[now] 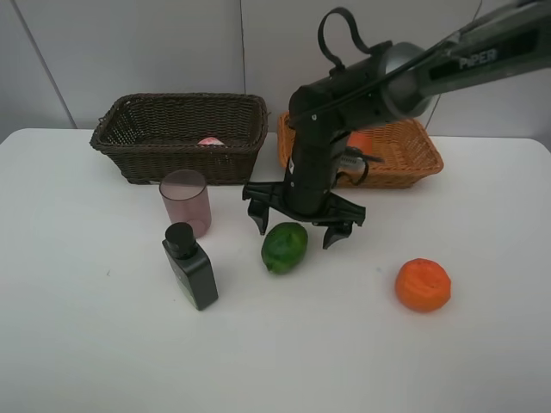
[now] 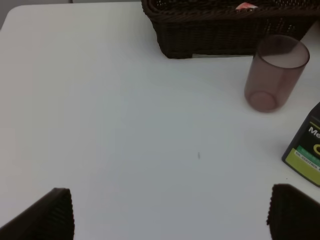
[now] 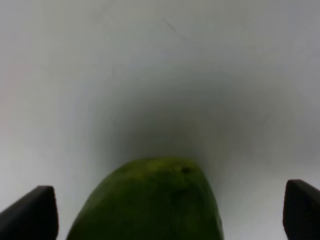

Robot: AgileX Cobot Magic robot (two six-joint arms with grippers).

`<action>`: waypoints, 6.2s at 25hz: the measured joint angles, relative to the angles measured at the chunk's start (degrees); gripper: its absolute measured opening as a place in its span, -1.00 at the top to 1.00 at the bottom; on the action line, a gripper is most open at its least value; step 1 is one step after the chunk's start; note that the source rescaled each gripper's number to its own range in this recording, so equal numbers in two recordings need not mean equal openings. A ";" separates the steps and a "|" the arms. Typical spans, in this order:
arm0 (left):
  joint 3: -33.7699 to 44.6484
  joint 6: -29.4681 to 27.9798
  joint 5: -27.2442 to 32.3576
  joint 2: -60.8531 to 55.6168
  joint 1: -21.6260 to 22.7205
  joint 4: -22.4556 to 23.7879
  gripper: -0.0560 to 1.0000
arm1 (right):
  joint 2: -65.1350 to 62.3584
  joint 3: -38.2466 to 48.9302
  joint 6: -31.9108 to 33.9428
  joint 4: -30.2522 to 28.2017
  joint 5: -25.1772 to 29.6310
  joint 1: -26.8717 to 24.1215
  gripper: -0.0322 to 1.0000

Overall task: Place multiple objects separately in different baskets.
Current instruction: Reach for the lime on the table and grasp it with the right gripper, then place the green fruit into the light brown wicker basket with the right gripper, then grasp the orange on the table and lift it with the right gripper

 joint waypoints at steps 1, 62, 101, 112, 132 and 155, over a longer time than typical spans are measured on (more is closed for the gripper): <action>0.00 0.00 0.00 0.00 0.00 -0.01 -1.00 | 0.36 0.00 0.00 0.00 0.00 0.00 -0.92; 0.00 0.00 0.00 0.00 0.00 -0.01 -1.00 | 1.04 -18.99 -38.42 0.11 22.74 -0.23 0.08; 0.00 0.00 0.00 0.00 0.00 0.01 -1.00 | 7.29 -29.06 -47.63 7.79 -4.01 -20.62 0.08; 0.00 0.00 0.00 0.00 0.00 0.01 -1.00 | 10.86 -29.06 -47.63 8.28 -8.64 -18.71 0.08; 0.00 0.00 0.00 0.00 0.00 0.01 -1.00 | 6.89 -29.06 -47.63 8.10 4.31 -18.59 -0.75; 0.00 0.00 0.00 0.00 0.00 0.01 -1.00 | -22.83 16.47 -46.46 1.79 8.31 -19.93 -0.77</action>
